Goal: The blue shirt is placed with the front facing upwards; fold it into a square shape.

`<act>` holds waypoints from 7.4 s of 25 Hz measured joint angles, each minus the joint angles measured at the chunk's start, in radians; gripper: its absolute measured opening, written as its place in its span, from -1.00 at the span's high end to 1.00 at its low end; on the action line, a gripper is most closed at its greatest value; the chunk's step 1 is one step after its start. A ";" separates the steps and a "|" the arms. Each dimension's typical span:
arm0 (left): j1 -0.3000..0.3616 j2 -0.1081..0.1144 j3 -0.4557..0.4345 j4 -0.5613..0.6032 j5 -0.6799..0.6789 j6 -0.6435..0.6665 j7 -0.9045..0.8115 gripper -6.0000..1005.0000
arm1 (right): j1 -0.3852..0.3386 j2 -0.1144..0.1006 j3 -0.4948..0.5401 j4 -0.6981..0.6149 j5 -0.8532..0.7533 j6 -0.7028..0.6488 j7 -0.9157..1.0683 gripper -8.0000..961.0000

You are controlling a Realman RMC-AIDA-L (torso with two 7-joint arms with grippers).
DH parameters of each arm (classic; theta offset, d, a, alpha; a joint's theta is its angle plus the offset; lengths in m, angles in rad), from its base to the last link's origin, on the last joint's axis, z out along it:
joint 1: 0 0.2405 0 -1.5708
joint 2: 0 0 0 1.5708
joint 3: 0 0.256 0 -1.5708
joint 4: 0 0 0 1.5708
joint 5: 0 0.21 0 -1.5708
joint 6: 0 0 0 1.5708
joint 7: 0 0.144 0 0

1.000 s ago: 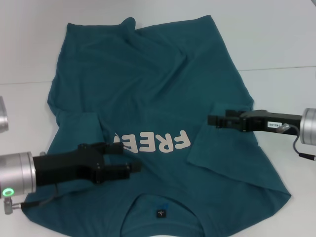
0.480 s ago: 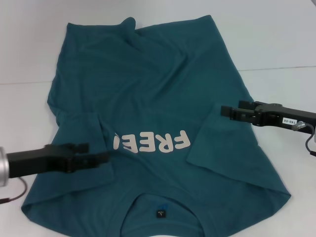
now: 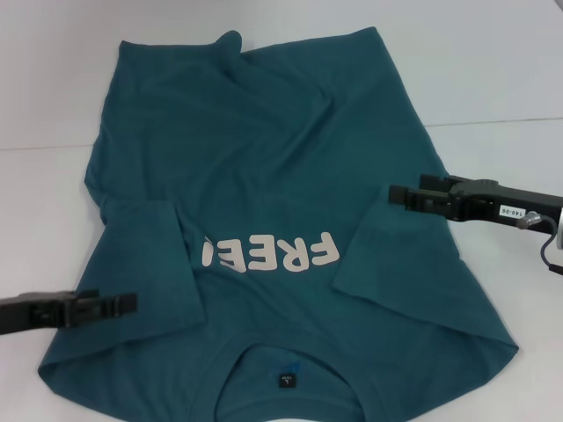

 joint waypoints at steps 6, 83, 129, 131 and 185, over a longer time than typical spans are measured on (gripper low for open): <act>0.009 0.006 -0.038 0.005 0.058 0.013 -0.026 -0.77 | 0.009 -0.014 -0.018 0.003 -0.048 -0.036 0.000 -0.90; 0.014 0.001 -0.094 0.008 0.192 -0.047 -0.055 -0.77 | 0.025 -0.027 -0.038 0.022 -0.119 -0.062 0.018 -0.90; 0.029 0.007 -0.086 0.032 0.194 0.056 -0.045 -0.76 | 0.025 -0.027 -0.037 0.022 -0.117 -0.052 0.021 -0.90; 0.033 0.006 -0.097 0.036 0.198 0.053 -0.045 -0.76 | 0.025 -0.027 -0.037 0.022 -0.117 -0.051 0.021 -0.90; -0.031 0.006 -0.086 -0.018 0.174 0.173 0.003 -0.76 | 0.035 -0.038 -0.034 0.028 -0.117 -0.044 0.023 -0.90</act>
